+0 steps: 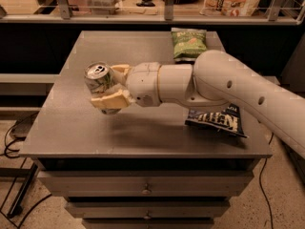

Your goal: Place 7up can upright

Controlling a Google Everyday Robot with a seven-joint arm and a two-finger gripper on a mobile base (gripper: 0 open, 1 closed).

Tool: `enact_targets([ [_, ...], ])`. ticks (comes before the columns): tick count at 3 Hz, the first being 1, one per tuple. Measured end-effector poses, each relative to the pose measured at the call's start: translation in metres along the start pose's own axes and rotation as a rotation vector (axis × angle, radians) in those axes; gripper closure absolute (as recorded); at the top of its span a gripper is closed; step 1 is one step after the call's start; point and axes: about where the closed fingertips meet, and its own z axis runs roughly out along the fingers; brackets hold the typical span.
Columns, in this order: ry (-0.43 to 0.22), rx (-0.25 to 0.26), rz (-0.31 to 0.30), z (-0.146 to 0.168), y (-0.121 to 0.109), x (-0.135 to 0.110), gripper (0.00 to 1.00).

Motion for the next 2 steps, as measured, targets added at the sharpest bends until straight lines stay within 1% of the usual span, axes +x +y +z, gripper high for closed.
enact_targets([
  [1,-0.083,0.019,0.042,-0.0033,0.0007,0.0020,1.00],
  [2,-0.127,0.035,0.070,-0.0028,0.0041,0.0083,1.00],
])
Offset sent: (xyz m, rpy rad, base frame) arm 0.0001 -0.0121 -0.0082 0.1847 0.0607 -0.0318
